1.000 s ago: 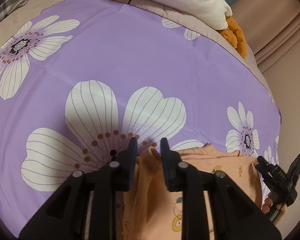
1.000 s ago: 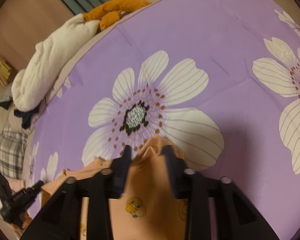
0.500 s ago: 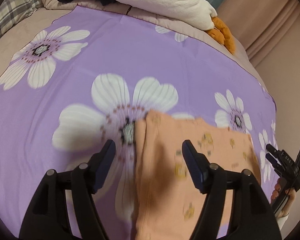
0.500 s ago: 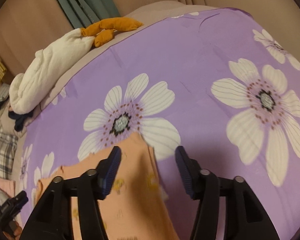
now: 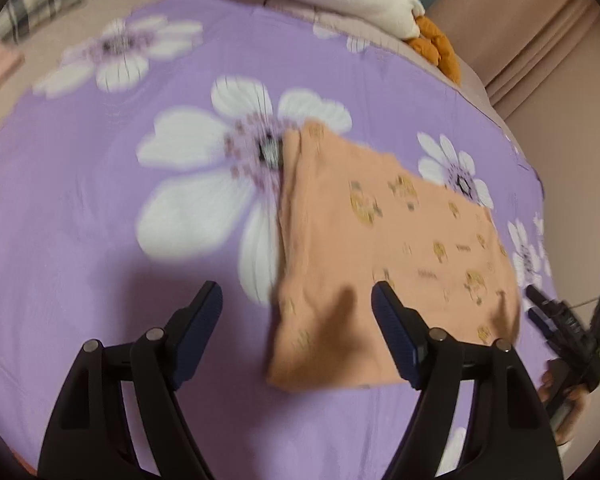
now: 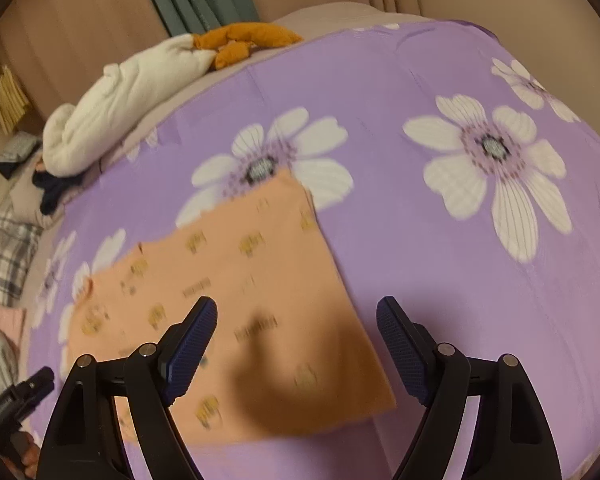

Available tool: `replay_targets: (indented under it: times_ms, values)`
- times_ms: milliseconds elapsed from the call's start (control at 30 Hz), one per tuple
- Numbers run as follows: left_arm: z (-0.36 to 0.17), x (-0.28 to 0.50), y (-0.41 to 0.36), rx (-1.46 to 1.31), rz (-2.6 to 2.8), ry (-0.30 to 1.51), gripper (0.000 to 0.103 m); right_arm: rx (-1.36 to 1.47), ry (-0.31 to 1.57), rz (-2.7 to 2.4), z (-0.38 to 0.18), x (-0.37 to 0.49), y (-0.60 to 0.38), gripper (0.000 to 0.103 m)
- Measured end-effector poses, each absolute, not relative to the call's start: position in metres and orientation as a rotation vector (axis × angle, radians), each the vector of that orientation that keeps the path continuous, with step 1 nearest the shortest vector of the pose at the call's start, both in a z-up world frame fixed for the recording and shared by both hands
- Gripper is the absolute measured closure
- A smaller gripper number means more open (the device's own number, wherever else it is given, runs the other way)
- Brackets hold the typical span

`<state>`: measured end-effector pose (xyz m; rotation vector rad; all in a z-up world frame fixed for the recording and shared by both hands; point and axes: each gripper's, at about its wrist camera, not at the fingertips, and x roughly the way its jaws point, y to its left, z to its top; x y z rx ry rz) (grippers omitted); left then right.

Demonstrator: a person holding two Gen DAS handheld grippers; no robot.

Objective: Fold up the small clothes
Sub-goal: 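Move both open grippers to the folded onesie edge, then grasp the onesie edge with the left gripper and lift it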

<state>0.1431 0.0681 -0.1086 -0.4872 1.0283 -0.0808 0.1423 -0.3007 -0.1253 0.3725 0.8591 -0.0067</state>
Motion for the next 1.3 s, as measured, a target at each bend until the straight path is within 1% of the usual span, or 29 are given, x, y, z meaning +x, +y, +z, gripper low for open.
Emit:
replay_targets:
  times_ms: [100, 233, 400, 433, 467, 500, 533, 567, 600, 633, 667, 700, 733, 767, 800, 833, 900, 1067, 1300]
  values:
    - [-0.120, 0.137, 0.063, -0.527, -0.100, 1.053, 0.034, 0.374, 0.905, -0.016, -0.143, 0.130, -0.300, 0.022]
    - [-0.128, 0.133, 0.051, -0.494, -0.122, 1.061, 0.034, 0.351, 0.948, -0.022, -0.161, 0.117, -0.300, 0.022]
    - [-0.135, 0.132, 0.043, -0.469, -0.129, 1.066, 0.034, 0.391, 0.948, -0.010, -0.167, 0.107, -0.304, 0.022]
    - [-0.136, 0.133, 0.042, -0.470, -0.134, 1.065, 0.035, 0.394, 0.944, -0.006, -0.167, 0.106, -0.304, 0.022]
    - [-0.137, 0.132, 0.041, -0.469, -0.137, 1.066, 0.038, 0.403, 0.938, 0.002, -0.168, 0.105, -0.303, 0.022]
    - [-0.138, 0.134, 0.040, -0.462, -0.142, 1.071, 0.046, 0.415, 0.936, 0.009, -0.169, 0.105, -0.304, 0.027]
    - [-0.139, 0.134, 0.040, -0.457, -0.142, 1.074, 0.050, 0.435, 0.935, 0.019, -0.170, 0.105, -0.305, 0.031]
    - [-0.140, 0.135, 0.041, -0.459, -0.138, 1.075, 0.062, 0.459, 0.932, 0.030, -0.172, 0.105, -0.307, 0.036]
    - [-0.141, 0.136, 0.042, -0.470, -0.140, 1.075, 0.071, 0.488, 0.930, 0.035, -0.174, 0.106, -0.309, 0.040]
    - [-0.143, 0.136, 0.044, -0.489, -0.147, 1.075, 0.074, 0.520, 0.924, 0.040, -0.175, 0.107, -0.311, 0.043]
    - [-0.144, 0.137, 0.045, -0.506, -0.147, 1.075, 0.080, 0.539, 0.918, 0.048, -0.175, 0.107, -0.311, 0.052]
    - [-0.146, 0.136, 0.046, -0.524, -0.148, 1.073, 0.083, 0.549, 0.916, 0.057, -0.176, 0.109, -0.311, 0.063]
    - [-0.146, 0.136, 0.048, -0.543, -0.146, 1.073, 0.085, 0.558, 0.915, 0.065, -0.176, 0.111, -0.310, 0.068]
    - [-0.146, 0.136, 0.048, -0.548, -0.140, 1.076, 0.091, 0.571, 0.918, 0.076, -0.178, 0.114, -0.310, 0.078]
    - [-0.144, 0.134, 0.049, -0.554, -0.138, 1.077, 0.092, 0.578, 0.921, 0.082, -0.179, 0.115, -0.310, 0.088]
    - [-0.141, 0.132, 0.050, -0.562, -0.134, 1.071, 0.093, 0.586, 0.920, 0.086, -0.179, 0.116, -0.310, 0.092]
    - [-0.134, 0.128, 0.050, -0.559, -0.132, 1.054, 0.094, 0.598, 0.905, 0.092, -0.174, 0.115, -0.311, 0.094]
    - [-0.119, 0.118, 0.050, -0.539, -0.138, 1.027, 0.095, 0.600, 0.833, 0.122, -0.153, 0.100, -0.314, 0.095]
    - [-0.100, 0.101, 0.043, -0.509, -0.183, 1.017, 0.095, 0.587, 0.783, 0.142, -0.135, 0.083, -0.321, 0.096]
